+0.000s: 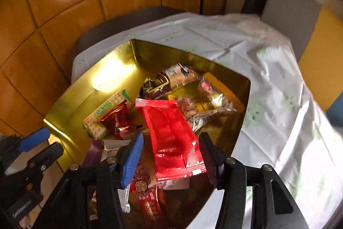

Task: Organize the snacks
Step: 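Carry the red packet into the gold tray and open the right tool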

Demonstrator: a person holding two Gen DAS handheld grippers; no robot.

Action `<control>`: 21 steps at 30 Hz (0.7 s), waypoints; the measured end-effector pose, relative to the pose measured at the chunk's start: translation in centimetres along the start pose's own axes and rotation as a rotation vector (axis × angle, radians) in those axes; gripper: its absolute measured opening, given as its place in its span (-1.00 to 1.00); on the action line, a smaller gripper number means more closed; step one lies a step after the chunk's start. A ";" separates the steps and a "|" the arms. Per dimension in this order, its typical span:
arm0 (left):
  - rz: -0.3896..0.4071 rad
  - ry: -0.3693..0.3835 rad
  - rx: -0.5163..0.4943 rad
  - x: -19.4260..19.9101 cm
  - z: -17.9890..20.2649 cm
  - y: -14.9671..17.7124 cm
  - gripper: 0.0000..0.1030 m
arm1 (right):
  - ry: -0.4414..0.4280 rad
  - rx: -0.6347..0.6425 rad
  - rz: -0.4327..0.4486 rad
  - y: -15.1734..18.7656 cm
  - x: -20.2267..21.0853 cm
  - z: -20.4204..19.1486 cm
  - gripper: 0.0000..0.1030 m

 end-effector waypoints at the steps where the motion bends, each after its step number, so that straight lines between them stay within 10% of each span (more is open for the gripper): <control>1: -0.001 -0.002 -0.002 0.0 0.1 0.0 -0.16 | 0.004 0.010 -0.002 0.1 0.0 -0.2 -0.14; 13: 0.047 -0.053 -0.048 1.8 0.6 -1.2 -0.09 | 0.042 -0.036 -0.010 1.2 -0.5 0.8 -0.34; 21: 0.067 -0.080 -0.071 2.9 1.1 -1.5 -0.09 | 0.020 -0.097 0.085 1.8 3.7 0.7 -0.11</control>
Point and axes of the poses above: each gripper's, at about its wrist camera, not at the fingertips, and x roughly against the way its jaws point, z to its right, y to its underside, the point moved 9 cm from there along -x, roughly the way its jaws point, and after that the axes turned 12 degrees about -x, right-handed, at the moved point
